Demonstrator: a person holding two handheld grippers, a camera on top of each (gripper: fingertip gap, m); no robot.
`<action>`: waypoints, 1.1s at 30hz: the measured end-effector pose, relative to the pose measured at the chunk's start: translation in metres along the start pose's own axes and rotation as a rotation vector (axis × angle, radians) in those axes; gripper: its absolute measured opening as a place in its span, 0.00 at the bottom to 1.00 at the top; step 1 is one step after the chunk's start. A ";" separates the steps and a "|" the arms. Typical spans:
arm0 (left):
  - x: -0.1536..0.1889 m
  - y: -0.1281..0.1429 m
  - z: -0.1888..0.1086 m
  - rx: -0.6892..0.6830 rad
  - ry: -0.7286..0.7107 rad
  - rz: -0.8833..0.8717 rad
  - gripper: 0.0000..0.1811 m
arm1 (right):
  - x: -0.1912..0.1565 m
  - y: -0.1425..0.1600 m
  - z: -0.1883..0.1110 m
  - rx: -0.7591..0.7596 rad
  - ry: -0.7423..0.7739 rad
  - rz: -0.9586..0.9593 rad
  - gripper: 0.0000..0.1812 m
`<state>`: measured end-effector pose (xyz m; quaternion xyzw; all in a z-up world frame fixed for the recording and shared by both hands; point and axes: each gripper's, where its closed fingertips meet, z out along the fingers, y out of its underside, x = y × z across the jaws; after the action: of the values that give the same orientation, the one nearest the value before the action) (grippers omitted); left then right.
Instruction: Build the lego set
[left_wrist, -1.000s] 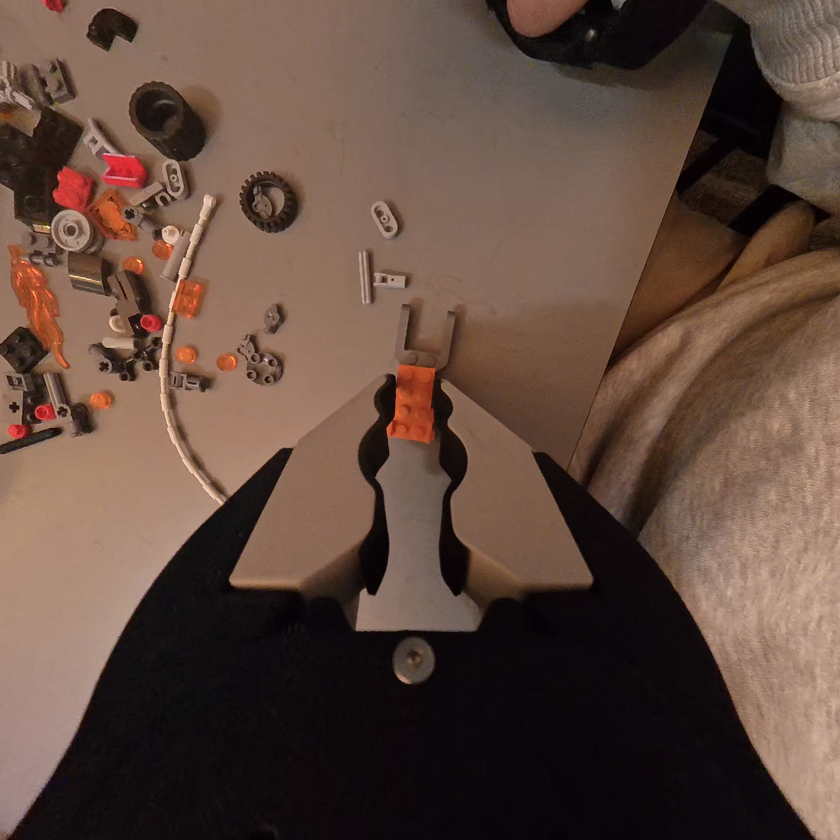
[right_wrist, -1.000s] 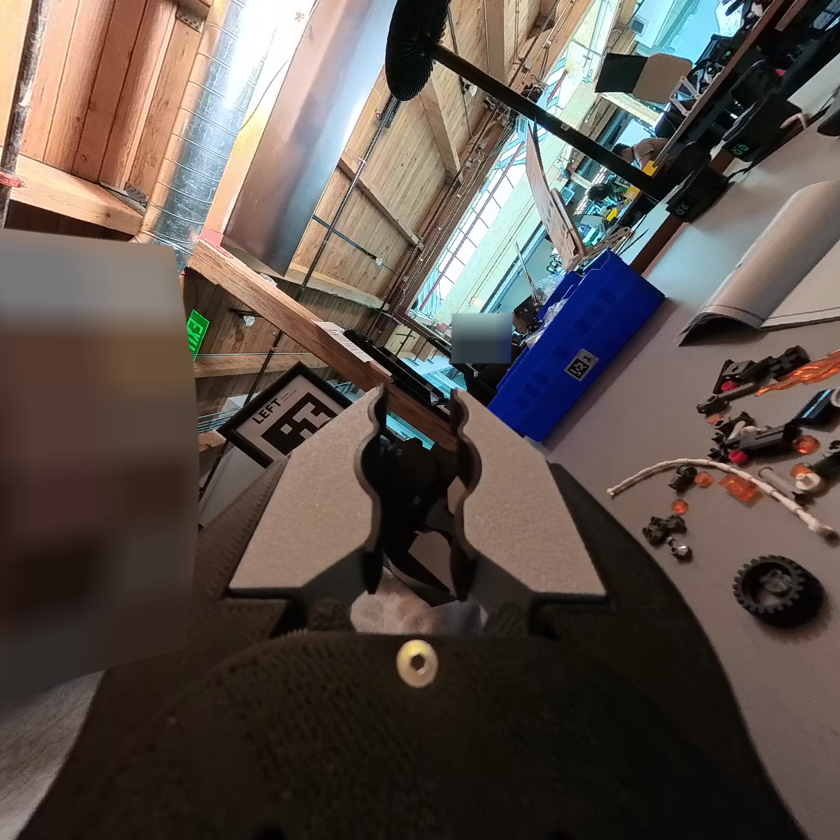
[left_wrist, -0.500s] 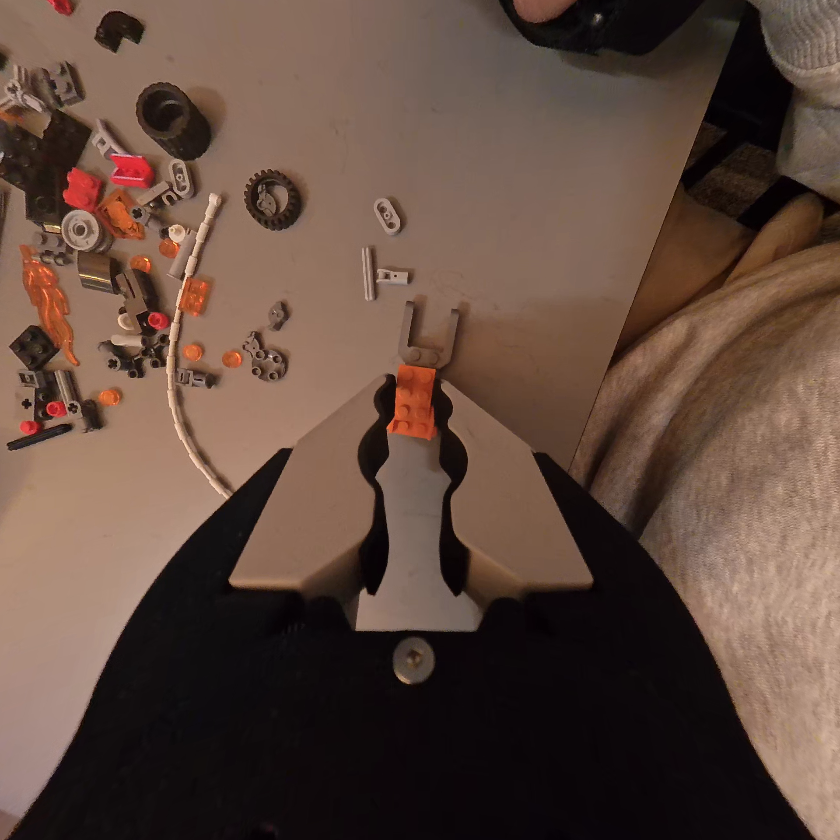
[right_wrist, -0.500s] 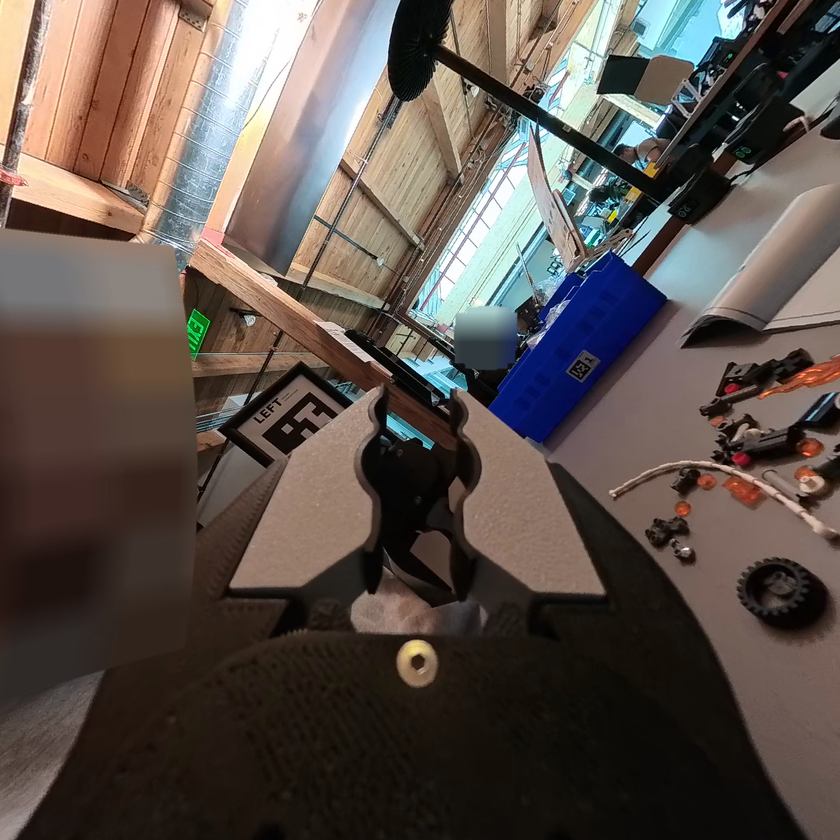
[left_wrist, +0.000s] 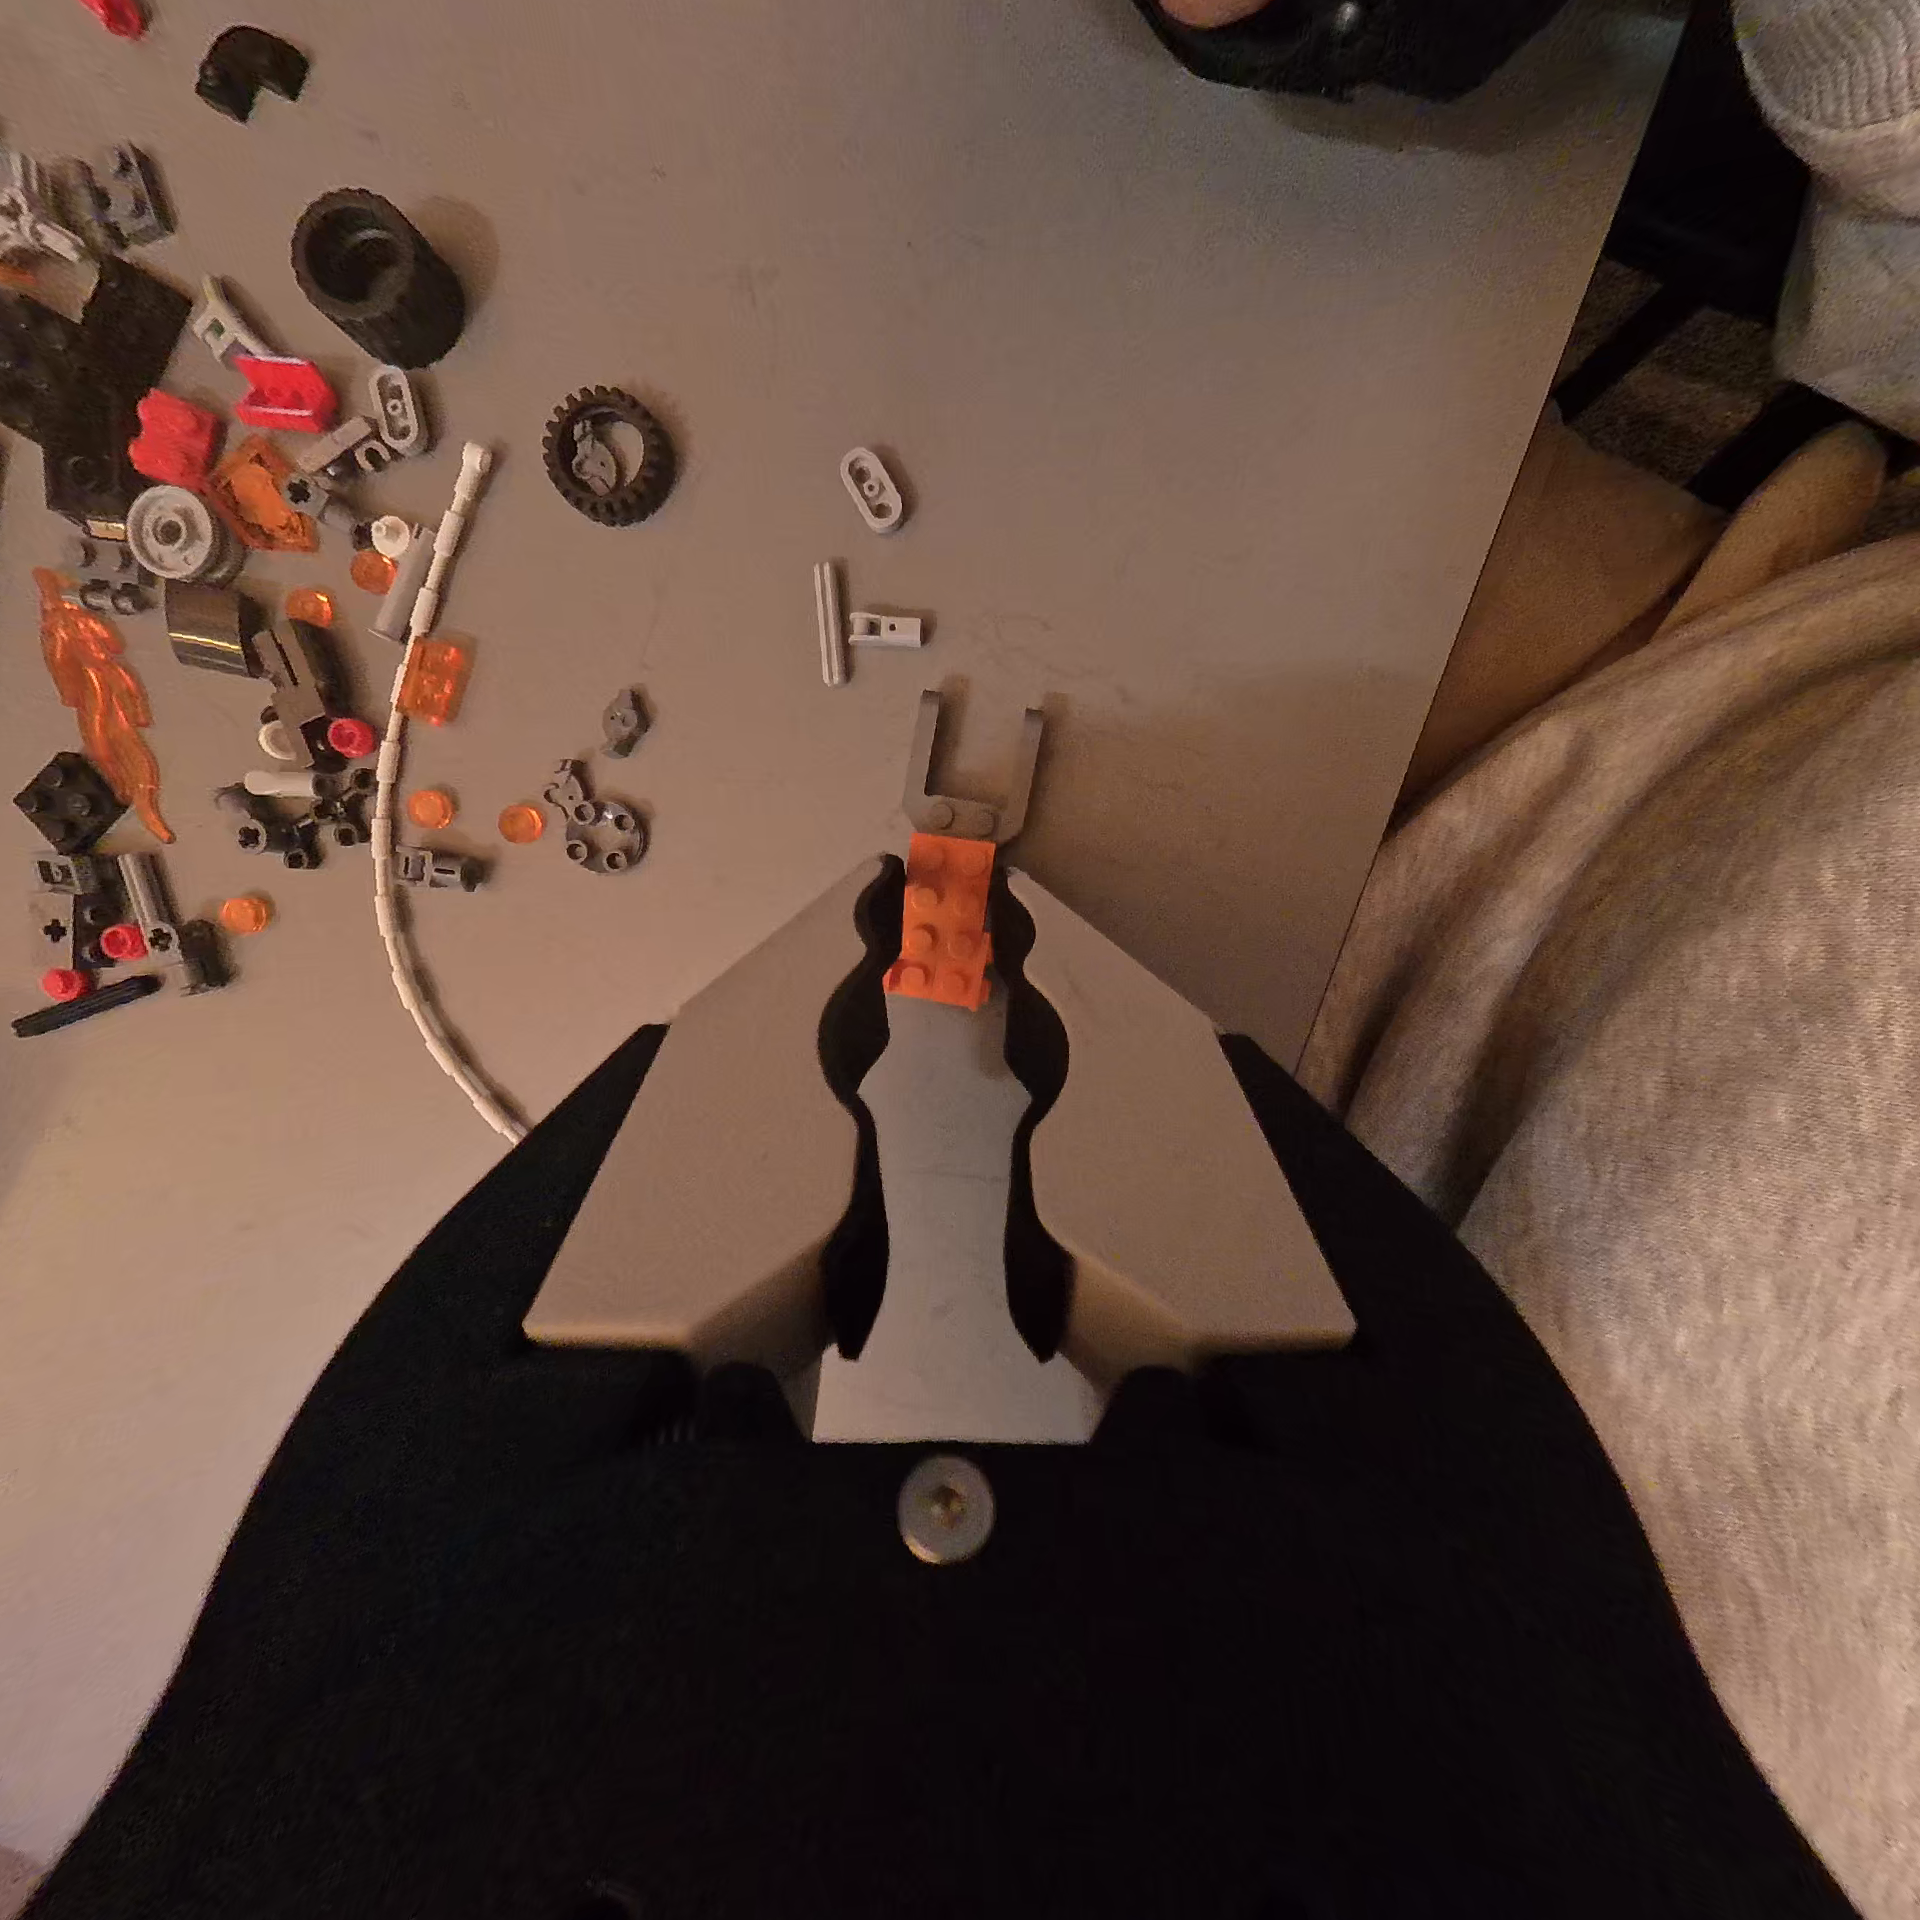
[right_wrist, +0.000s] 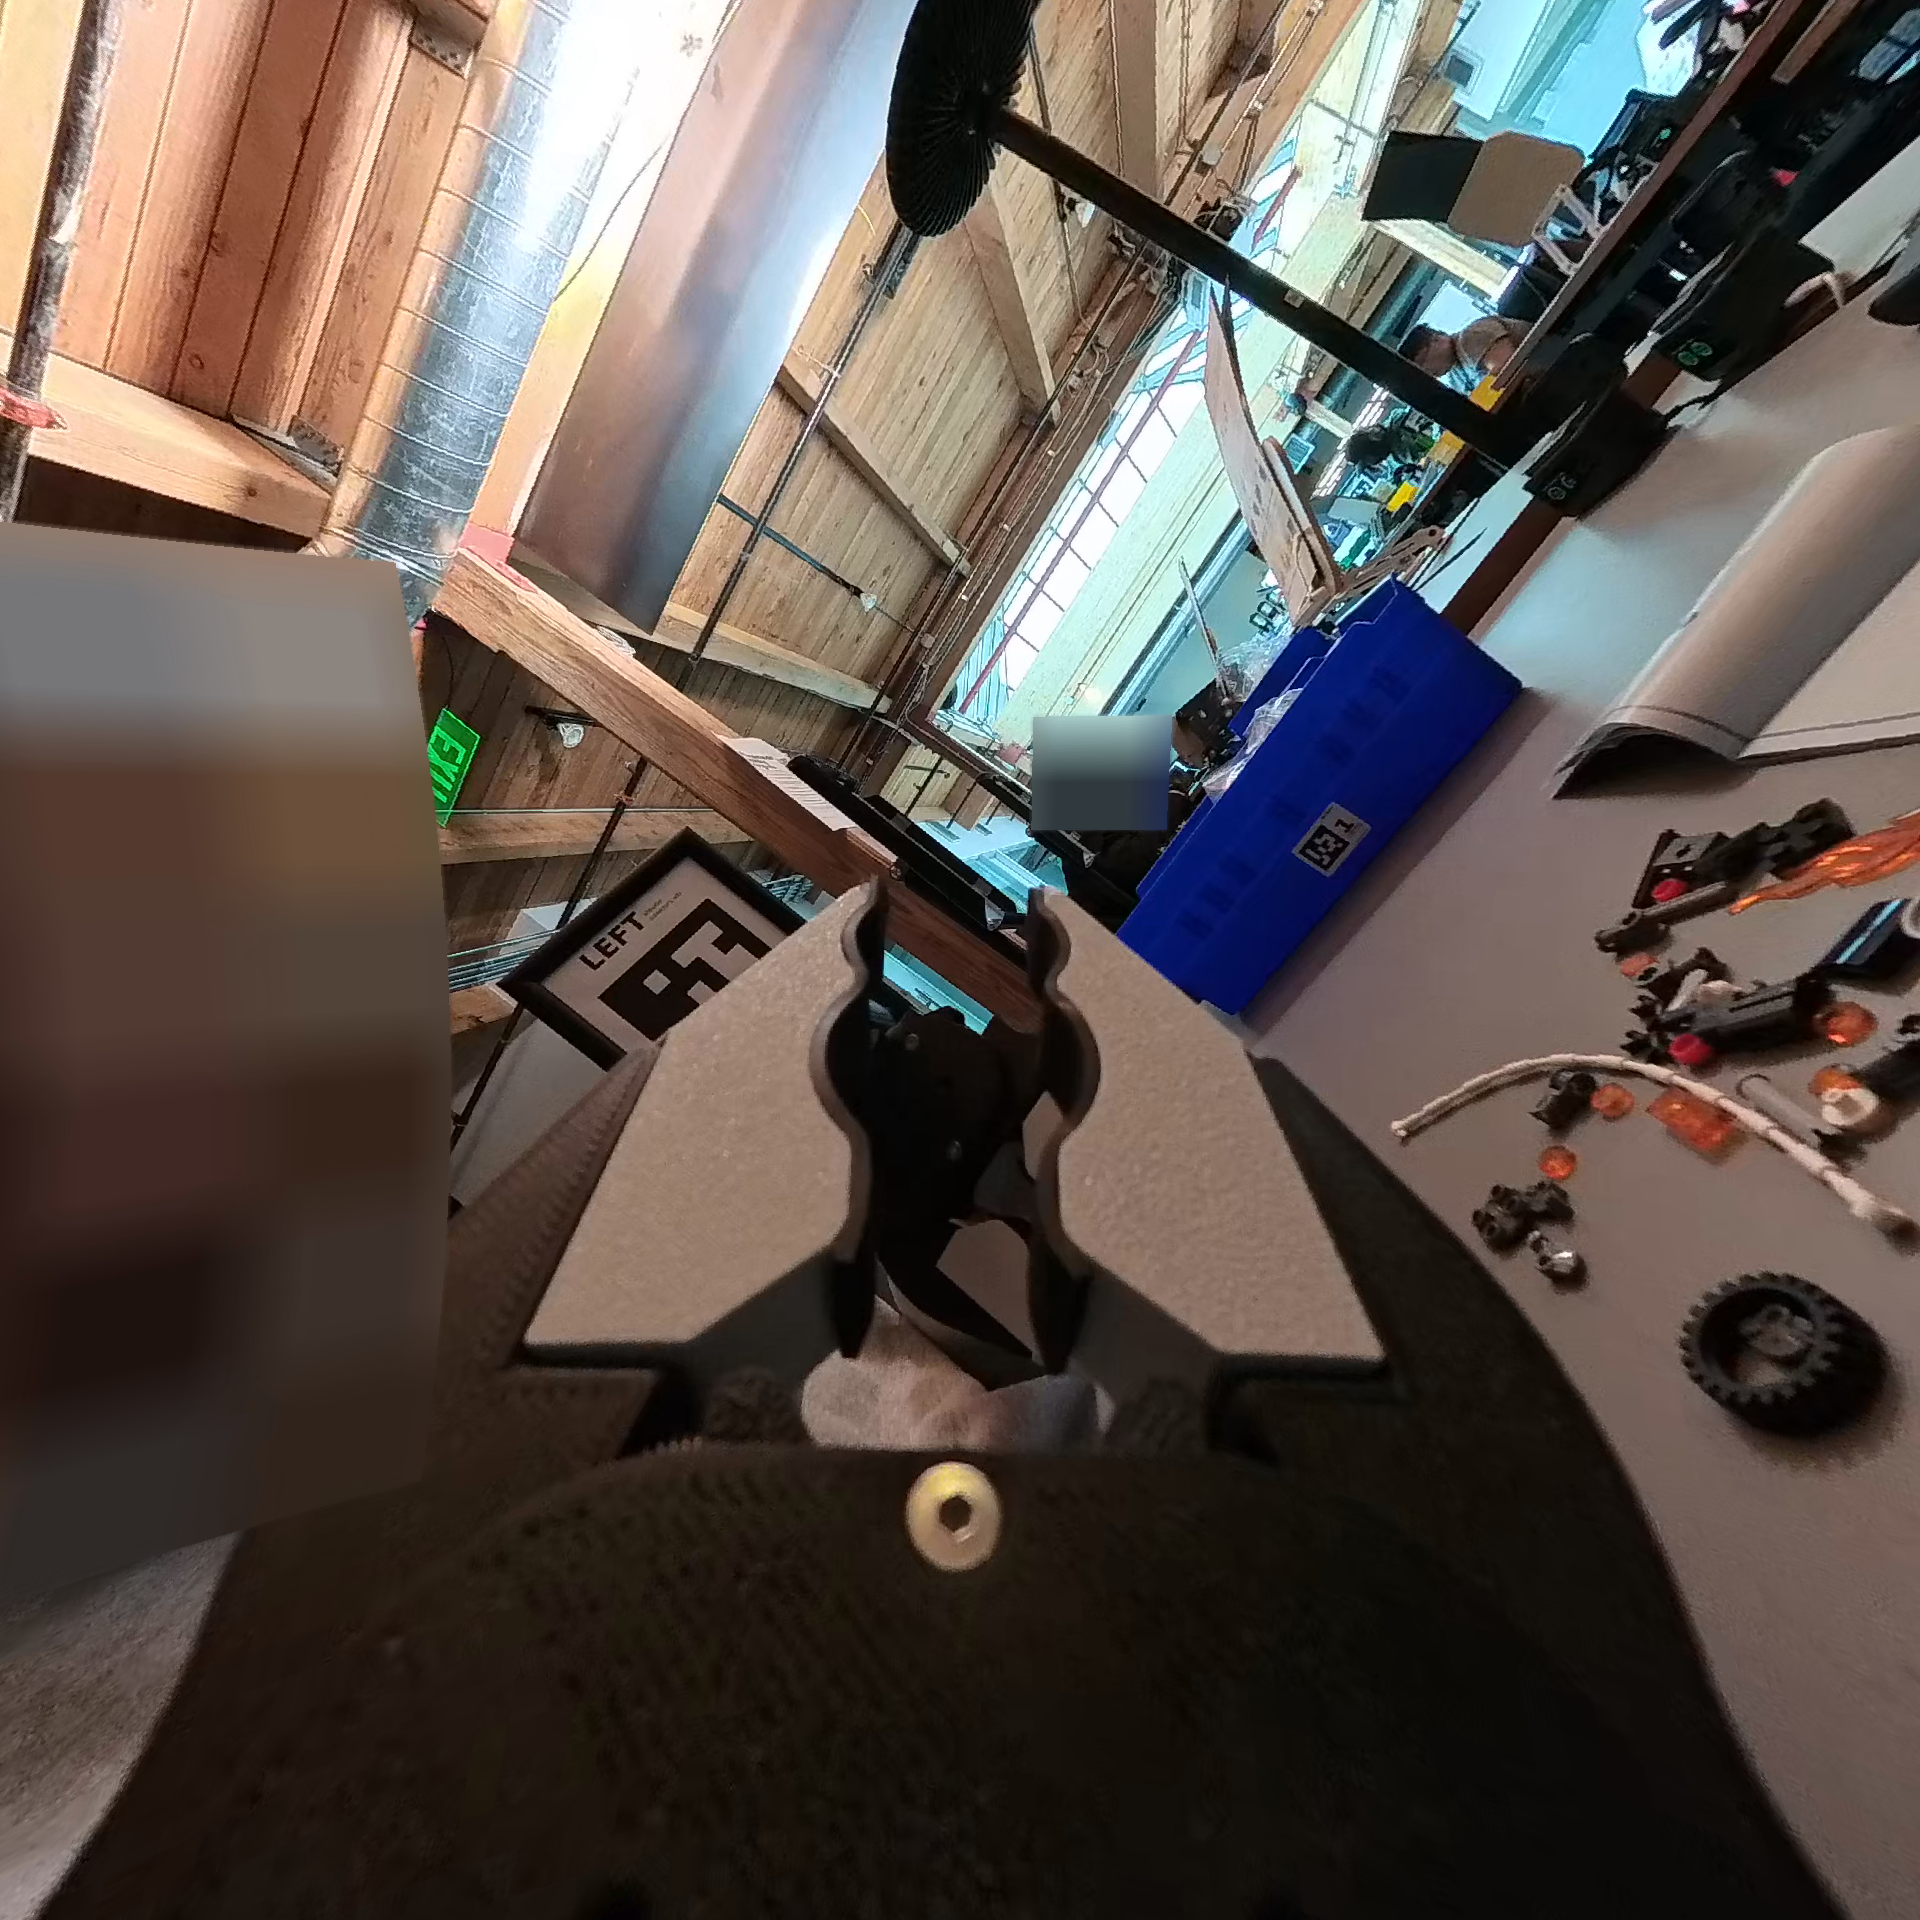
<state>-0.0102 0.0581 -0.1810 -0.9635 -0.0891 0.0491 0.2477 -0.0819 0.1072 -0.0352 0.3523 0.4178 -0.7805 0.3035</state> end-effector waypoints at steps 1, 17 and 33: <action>0.000 0.000 0.000 0.000 -0.001 -0.001 0.09 | 0.000 0.000 0.000 0.000 0.000 0.000 0.14; -0.029 0.002 -0.022 0.070 -0.070 -0.071 0.10 | 0.006 -0.001 0.000 -0.015 0.101 -0.118 0.14; -0.026 -0.009 -0.038 0.633 0.332 -0.386 0.24 | 0.025 0.099 -0.004 -0.466 0.392 -1.209 0.00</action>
<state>-0.0314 0.0429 -0.1420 -0.8001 -0.2075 -0.1294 0.5478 -0.0190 0.0595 -0.1007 0.1170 0.7462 -0.6241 -0.1998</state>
